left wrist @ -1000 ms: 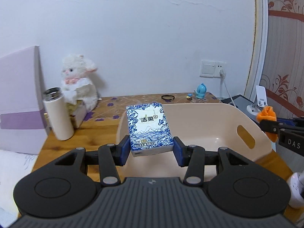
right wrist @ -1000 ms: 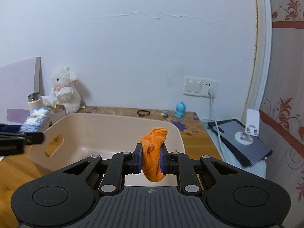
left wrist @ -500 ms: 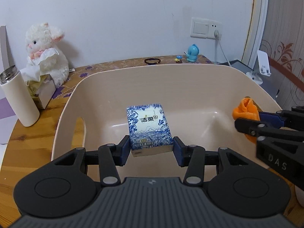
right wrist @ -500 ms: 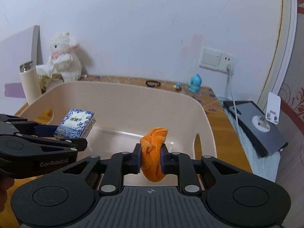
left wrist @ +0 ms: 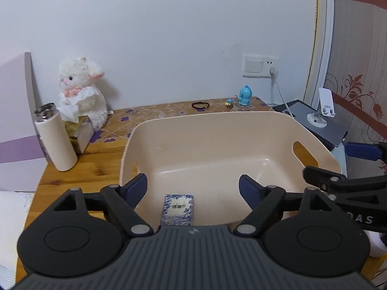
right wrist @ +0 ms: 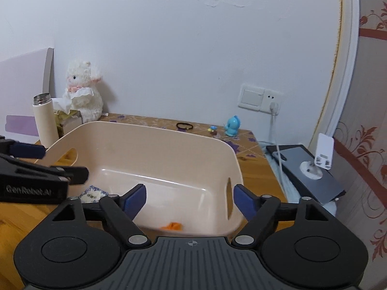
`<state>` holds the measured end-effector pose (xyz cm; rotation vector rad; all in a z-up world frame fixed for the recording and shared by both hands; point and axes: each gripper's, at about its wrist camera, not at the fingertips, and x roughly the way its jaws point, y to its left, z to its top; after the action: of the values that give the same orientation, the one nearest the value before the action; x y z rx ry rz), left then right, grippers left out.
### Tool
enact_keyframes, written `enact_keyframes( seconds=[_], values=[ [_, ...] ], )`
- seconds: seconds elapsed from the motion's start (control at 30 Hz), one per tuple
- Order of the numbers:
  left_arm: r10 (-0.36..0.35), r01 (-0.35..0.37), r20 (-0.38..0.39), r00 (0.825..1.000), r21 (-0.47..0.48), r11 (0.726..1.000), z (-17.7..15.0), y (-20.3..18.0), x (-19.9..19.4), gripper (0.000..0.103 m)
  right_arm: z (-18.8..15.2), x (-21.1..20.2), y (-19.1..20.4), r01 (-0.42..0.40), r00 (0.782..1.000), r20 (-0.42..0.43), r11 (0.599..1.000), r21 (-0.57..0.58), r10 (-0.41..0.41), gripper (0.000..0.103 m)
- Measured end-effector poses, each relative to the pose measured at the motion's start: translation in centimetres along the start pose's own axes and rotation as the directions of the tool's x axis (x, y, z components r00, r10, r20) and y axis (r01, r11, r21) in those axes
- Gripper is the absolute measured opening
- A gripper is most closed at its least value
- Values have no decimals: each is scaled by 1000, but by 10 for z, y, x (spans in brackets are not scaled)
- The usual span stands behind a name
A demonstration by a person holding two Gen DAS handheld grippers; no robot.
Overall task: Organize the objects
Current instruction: 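Lift both items over the basket and open both grippers to drop them, then grasp the Hello Kitty snack box with left gripper while right grasps white card box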
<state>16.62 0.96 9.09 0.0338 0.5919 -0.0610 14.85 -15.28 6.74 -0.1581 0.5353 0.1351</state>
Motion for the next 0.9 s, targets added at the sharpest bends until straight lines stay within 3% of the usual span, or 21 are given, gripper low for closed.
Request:
enact_keyframes(
  seconds=[0.3, 0.63, 0.9],
  values=[
    [1, 0, -25, 1000, 6, 1000, -31, 5, -23, 90, -30, -18, 7, 9, 999, -38, 999, -40, -10, 91],
    [1, 0, -159, 987, 5, 1000, -80, 19, -4, 90, -78, 1, 9, 13, 984, -178, 999, -37, -20, 91],
    [-6, 13, -234, 972, 30, 999, -105, 20, 11, 90, -95, 14, 5, 9, 970, -244, 999, -42, -19, 91]
  ],
)
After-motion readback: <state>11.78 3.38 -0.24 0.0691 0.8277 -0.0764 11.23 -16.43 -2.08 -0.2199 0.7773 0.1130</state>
